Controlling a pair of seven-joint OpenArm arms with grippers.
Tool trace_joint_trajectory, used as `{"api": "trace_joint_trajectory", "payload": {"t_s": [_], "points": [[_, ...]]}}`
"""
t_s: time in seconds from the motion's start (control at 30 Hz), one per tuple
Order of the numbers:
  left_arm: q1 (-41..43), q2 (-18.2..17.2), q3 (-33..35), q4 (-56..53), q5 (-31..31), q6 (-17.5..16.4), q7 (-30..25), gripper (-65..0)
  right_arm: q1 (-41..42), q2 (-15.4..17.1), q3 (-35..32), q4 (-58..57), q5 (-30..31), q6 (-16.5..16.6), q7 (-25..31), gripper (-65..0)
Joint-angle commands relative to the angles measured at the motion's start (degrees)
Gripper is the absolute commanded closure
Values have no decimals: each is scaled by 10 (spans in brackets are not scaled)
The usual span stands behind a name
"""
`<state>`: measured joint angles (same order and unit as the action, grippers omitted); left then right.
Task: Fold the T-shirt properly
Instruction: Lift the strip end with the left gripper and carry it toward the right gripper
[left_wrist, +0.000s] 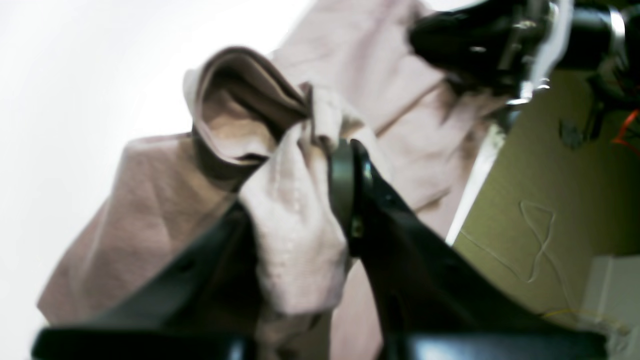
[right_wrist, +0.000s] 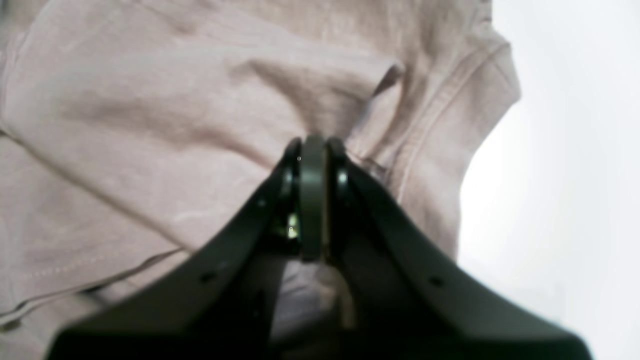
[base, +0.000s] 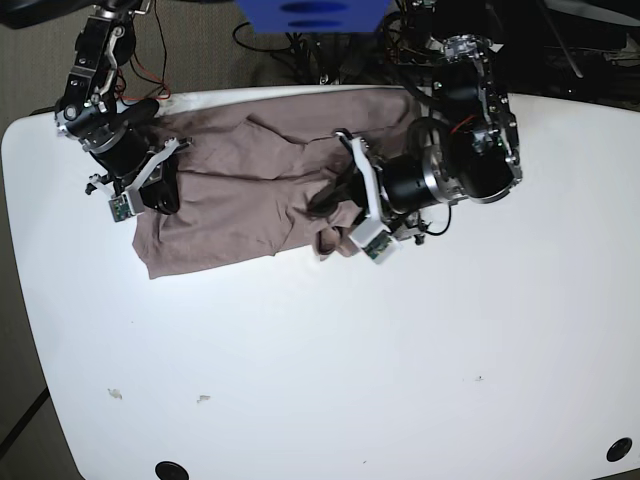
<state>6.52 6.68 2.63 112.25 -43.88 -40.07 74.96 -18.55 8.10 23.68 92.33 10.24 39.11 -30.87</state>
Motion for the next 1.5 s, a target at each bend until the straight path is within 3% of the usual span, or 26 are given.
{"api": "trace_joint_trajectory", "payload": {"t_s": [0.0, 0.3, 0.67, 0.77, 0.9, 1.03, 1.1, 1.47], "points": [[-6, 2, 33, 0, 38, 1, -31, 0, -7, 2, -2, -7, -33, 4, -50, 0], [-5, 3, 144, -48, 141, 1, -100, 0, -7, 2, -2, -9, -33, 4, -50, 0], [-5, 0, 160, -96, 168, 1, -142, -4, -7, 2, -1, -9, -33, 4, -50, 0], [-6, -1, 160, -96, 170, 1, -142, -107, -7, 3, -1, -9, -33, 4, -50, 0], [-6, -1, 159, -96, 171, 1, -142, -340, -7, 3, -1, -9, -33, 4, -50, 0], [-6, -1, 160, -94, 168, 1, -143, -524, -7, 3, -1, -9, -33, 4, -50, 0], [-6, 0, 161, -93, 167, 1, -143, -563, -7, 3, -1, -9, -33, 4, -50, 0], [-32, 2, 205, -96, 169, 1, -143, -565, -7, 3, -1, -9, -33, 4, -51, 0]]}}
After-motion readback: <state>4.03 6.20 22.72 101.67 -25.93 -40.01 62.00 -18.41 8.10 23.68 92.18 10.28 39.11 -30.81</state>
